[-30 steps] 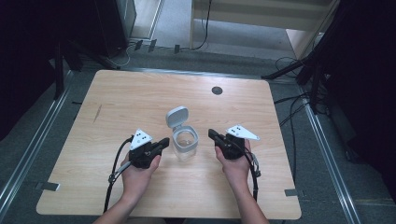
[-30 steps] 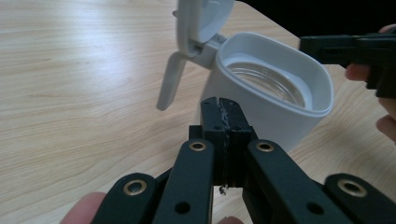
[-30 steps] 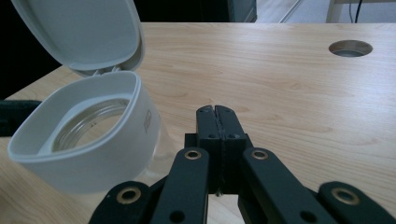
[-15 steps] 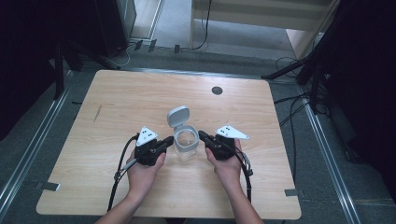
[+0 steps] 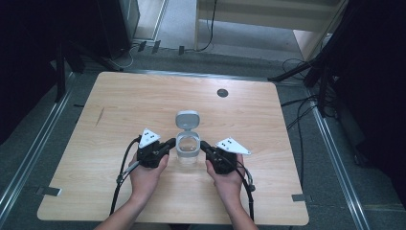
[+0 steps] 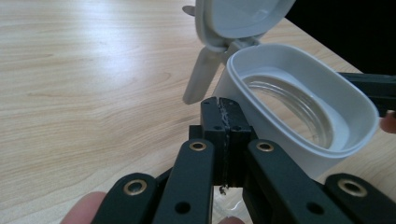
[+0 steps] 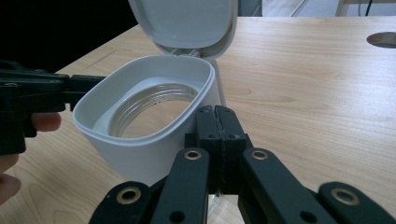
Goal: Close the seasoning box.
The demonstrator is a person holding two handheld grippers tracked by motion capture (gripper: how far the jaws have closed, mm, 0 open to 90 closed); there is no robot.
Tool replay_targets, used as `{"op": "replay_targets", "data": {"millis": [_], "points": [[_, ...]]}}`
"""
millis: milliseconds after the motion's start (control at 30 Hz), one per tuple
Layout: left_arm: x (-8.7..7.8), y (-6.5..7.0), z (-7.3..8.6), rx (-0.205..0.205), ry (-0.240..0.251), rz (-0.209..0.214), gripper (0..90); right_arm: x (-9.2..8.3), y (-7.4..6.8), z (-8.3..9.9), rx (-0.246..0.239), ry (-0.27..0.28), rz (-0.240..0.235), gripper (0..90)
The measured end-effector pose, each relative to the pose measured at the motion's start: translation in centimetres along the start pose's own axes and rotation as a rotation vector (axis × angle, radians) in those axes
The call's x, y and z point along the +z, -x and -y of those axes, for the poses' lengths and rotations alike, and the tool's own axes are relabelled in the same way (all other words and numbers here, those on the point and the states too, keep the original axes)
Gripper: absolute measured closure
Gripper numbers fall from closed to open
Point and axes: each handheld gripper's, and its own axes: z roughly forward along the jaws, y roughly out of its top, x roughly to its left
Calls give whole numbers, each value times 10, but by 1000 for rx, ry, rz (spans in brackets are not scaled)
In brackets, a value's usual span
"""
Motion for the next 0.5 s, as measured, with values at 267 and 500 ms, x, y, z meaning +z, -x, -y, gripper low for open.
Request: {"op": "replay_targets", "data": {"millis": [267, 500], "points": [[-9, -12, 4, -20, 58, 0, 784, 0, 2, -5, 0, 13, 3, 900], [-53, -82, 33, -86, 85, -95, 419, 12, 23, -39, 19, 27, 2, 900]]}}
